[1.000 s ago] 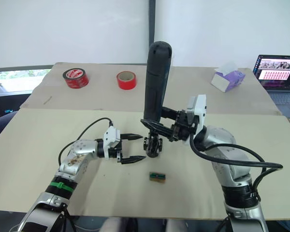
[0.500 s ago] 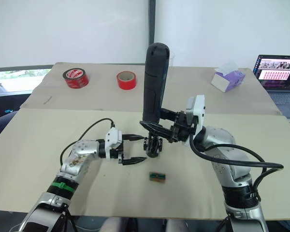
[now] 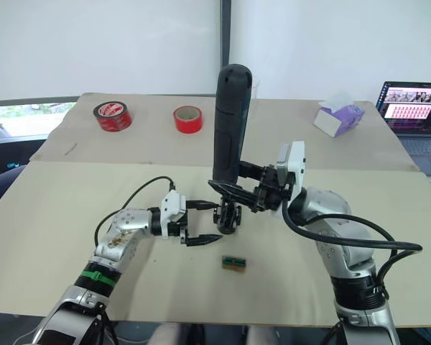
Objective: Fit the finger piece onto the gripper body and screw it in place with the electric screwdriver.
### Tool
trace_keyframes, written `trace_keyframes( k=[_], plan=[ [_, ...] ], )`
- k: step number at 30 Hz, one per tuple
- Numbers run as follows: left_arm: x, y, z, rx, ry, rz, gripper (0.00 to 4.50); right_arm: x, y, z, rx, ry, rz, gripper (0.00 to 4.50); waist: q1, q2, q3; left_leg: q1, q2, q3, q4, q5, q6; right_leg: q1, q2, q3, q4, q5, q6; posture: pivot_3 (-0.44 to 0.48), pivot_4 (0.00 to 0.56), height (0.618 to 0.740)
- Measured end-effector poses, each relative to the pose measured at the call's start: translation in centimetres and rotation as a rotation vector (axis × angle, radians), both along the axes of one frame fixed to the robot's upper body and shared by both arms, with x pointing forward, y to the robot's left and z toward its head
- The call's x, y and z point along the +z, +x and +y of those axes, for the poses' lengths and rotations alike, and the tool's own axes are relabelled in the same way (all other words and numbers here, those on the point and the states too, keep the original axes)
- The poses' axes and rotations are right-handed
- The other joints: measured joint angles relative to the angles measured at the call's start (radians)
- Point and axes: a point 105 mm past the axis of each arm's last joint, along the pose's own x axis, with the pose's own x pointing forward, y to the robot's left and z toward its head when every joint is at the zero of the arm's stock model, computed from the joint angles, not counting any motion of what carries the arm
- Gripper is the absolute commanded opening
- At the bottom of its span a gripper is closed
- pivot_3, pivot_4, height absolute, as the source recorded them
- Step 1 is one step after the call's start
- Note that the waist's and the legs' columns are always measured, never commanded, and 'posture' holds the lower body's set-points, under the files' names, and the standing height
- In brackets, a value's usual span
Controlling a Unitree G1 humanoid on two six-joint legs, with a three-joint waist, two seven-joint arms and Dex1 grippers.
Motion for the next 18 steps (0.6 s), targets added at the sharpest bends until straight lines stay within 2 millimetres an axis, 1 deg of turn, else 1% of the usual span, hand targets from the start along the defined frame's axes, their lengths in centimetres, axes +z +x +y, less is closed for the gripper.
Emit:
trace_keyframes(
  k=[18],
  plan=[
    [-0.03,0.08,-0.02,0.008,-0.001,0.003,4.50,-0.01,0.00,-0.05,-0.001,-0.004,-0.001,1.91,0.000,0.000,0.000,0.000,0.000,0.000,0.000,-0.001,0.001,0.000,0.000,0.000,0.000,0.000,0.000,0.000,0.150,0.740]
  ],
)
